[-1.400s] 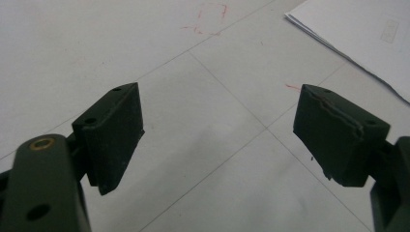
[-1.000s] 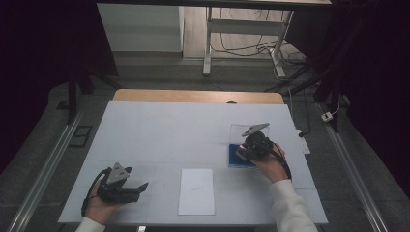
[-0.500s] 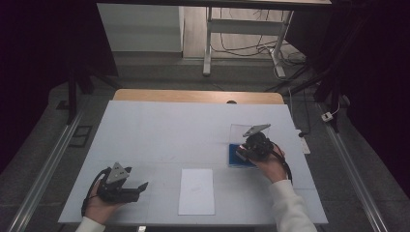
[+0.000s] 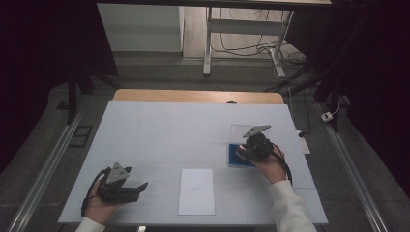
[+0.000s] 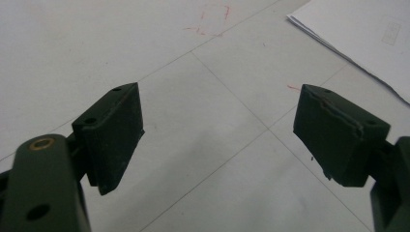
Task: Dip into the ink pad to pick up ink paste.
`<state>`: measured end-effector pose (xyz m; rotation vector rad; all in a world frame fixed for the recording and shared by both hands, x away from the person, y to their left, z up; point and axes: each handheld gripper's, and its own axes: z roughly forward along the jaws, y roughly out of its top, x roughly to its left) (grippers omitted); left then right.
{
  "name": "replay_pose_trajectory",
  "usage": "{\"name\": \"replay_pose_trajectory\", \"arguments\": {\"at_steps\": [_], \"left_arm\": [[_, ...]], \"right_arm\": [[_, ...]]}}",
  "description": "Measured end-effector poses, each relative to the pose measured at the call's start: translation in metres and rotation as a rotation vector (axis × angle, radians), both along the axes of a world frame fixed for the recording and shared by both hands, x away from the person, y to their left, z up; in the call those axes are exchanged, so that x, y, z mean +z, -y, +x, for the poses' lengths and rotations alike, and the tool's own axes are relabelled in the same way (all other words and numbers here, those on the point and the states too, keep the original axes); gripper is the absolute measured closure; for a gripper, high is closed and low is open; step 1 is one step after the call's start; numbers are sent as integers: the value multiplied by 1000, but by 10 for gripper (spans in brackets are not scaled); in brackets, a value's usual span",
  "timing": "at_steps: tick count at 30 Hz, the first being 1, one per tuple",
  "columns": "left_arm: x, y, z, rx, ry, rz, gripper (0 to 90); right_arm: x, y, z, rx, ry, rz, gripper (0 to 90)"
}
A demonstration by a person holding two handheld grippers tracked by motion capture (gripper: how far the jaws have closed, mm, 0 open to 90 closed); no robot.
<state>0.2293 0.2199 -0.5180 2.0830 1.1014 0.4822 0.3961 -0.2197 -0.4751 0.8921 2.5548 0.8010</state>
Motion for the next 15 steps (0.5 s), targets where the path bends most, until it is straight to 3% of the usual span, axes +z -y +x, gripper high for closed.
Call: {"name": "replay_pose_trajectory", "arguments": {"at_steps": [9,12,14,15], "left_arm": [[1,-1,0,3,4,-1,181],[0,-2,0,1,3,-2,180],[0,-2,1,0,3,-1,180],[0,-2,1,1,3,0,180]], "right_arm": [[0,1,-1,-6,8,7,704],[6,4,-1,-2,4,31,702],[13,8,-3,-22,15,89,702],[17,9,-3,-21,25,96,701]]}}
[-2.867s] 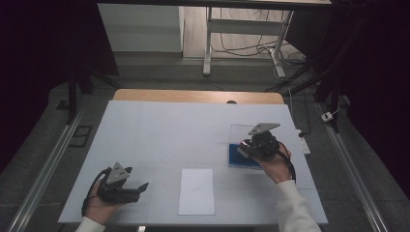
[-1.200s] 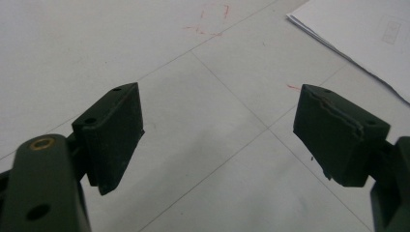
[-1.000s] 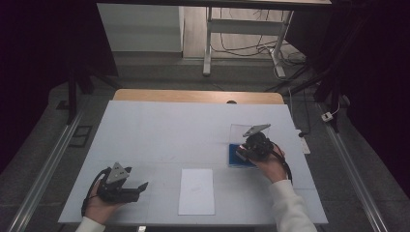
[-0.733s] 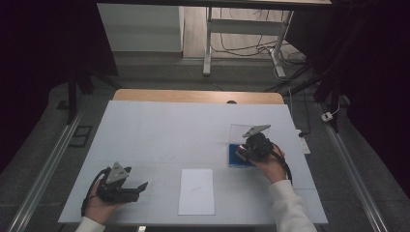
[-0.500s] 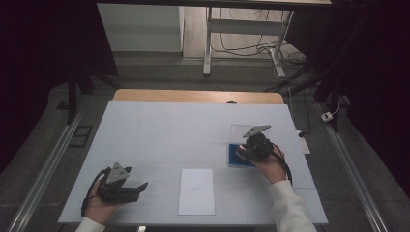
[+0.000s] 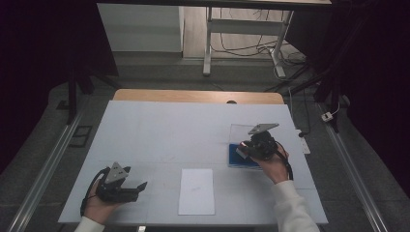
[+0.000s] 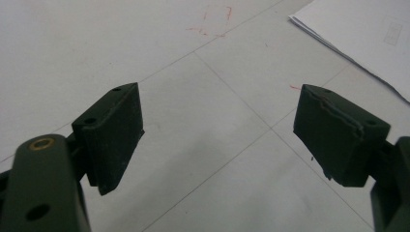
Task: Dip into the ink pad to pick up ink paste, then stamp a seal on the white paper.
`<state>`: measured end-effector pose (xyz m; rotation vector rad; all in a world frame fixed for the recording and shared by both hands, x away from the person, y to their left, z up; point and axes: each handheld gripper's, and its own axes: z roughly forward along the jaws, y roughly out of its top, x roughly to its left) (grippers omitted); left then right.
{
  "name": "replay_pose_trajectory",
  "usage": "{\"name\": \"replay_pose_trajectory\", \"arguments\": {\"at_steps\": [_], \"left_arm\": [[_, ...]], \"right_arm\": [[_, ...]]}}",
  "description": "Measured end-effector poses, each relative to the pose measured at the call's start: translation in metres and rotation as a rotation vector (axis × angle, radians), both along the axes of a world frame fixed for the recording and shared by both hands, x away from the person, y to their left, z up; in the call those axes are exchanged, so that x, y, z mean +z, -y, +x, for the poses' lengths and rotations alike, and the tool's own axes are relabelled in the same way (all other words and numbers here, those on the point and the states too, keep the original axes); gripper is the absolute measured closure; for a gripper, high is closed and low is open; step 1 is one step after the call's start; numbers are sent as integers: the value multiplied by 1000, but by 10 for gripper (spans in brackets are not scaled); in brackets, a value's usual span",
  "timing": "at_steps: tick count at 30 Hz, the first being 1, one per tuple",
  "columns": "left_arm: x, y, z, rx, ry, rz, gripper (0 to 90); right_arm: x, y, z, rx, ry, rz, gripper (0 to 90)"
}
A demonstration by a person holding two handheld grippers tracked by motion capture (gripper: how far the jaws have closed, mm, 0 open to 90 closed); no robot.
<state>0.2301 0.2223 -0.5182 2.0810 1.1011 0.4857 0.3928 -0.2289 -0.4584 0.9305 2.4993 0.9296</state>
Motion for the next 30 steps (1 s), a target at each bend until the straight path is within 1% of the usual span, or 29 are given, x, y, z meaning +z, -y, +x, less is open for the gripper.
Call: {"name": "replay_pose_trajectory", "arguments": {"at_steps": [2,3,7,11,17,19,23,25,26,29,30], "left_arm": [[0,0,0,-1,-2,0,180],[0,0,0,-1,-2,0,180],[1,0,-1,0,2,-1,180],[1,0,-1,0,3,0,180],[1,0,0,1,2,1,180],[1,0,0,4,4,0,180],[0,0,0,3,1,1,180],[0,0,0,3,2,2,179],[0,0,0,3,2,2,179],[0,0,0,4,4,2,179],[0,0,0,4,3,1,179]], "right_arm": [[7,0,-2,-2,19,4,701],[9,0,-3,6,20,6,701],[10,-2,-5,16,21,-5,700],[10,-1,-6,13,20,2,700],[15,4,-8,15,17,36,700],[17,5,-9,23,20,59,700],[23,5,-12,30,31,74,700],[25,4,-14,40,39,74,700],[26,3,-16,46,42,84,700],[32,1,-20,74,58,83,700],[34,0,-22,79,63,92,699]]}}
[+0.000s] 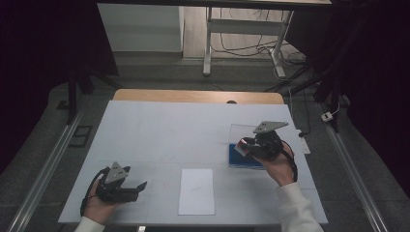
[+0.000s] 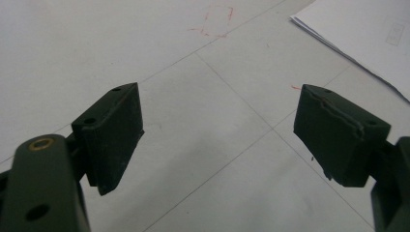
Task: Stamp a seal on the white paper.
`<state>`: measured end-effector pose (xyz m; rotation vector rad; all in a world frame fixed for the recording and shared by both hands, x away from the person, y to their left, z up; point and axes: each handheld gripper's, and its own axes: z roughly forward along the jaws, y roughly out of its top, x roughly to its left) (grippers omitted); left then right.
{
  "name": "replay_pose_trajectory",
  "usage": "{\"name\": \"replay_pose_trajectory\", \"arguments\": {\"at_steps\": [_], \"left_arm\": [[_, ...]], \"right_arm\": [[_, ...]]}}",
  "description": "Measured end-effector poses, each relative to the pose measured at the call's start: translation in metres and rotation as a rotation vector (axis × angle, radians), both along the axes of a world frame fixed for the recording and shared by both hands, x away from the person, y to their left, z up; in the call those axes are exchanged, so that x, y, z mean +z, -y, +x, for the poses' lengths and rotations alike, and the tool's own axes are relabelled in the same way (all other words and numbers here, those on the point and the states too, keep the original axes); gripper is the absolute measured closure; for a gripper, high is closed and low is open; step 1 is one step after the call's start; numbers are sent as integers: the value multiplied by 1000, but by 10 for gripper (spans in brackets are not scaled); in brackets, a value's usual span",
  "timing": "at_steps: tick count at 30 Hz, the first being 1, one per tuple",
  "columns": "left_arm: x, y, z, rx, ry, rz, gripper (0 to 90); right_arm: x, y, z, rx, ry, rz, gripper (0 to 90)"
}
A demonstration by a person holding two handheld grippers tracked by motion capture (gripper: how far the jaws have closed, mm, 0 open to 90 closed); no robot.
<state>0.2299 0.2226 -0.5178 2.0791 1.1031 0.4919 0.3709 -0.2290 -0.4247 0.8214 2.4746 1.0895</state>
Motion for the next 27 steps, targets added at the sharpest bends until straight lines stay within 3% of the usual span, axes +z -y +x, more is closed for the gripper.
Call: {"name": "replay_pose_trajectory", "arguments": {"at_steps": [6,15,20,27], "left_arm": [[0,0,0,0,0,0,179],[-1,0,0,-1,0,1,179],[-1,1,0,1,1,2,179],[-1,1,0,-1,0,1,179]], "right_arm": [[3,-8,-6,53,-5,-6,699],[3,-17,-12,79,-21,-8,700],[2,-20,-17,109,-33,12,700],[0,-32,-29,158,-34,-4,699]]}}
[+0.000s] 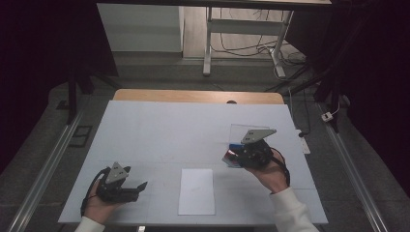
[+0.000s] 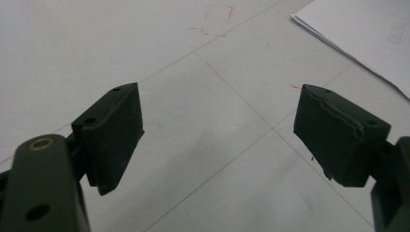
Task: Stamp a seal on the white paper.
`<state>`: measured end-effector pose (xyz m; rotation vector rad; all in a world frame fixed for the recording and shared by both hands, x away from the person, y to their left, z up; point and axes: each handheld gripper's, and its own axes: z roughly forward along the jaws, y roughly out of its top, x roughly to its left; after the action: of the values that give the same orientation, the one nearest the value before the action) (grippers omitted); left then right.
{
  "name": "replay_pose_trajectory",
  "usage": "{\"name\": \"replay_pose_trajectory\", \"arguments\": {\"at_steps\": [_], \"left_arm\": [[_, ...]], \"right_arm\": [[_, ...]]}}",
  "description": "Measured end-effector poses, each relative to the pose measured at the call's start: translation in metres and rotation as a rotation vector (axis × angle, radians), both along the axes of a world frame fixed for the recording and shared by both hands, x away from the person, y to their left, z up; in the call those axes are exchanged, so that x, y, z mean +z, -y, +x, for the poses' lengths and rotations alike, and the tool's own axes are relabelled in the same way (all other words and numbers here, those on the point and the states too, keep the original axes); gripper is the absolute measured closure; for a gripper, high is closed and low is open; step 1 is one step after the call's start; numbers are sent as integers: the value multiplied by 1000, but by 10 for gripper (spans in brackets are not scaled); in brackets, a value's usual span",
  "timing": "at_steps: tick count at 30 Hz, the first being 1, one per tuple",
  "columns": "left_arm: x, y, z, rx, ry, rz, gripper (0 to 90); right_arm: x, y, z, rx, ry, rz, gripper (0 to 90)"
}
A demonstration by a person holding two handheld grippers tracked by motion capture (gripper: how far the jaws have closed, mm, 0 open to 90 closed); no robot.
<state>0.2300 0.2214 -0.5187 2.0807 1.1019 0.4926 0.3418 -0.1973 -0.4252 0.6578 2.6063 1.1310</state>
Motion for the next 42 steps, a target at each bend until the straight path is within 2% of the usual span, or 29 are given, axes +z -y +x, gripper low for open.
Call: {"name": "replay_pose_trajectory", "arguments": {"at_steps": [6,19,32,42], "left_arm": [[0,0,0,1,1,1,179],[0,0,0,-1,3,3,179],[0,0,0,0,0,-2,179],[0,0,0,0,-2,-3,180]], "right_arm": [[-1,-8,-8,30,-2,-2,700],[-2,-36,-26,118,8,-42,700],[-12,-62,-37,194,-24,-51,700],[-23,-85,-46,253,-20,-108,700]]}}
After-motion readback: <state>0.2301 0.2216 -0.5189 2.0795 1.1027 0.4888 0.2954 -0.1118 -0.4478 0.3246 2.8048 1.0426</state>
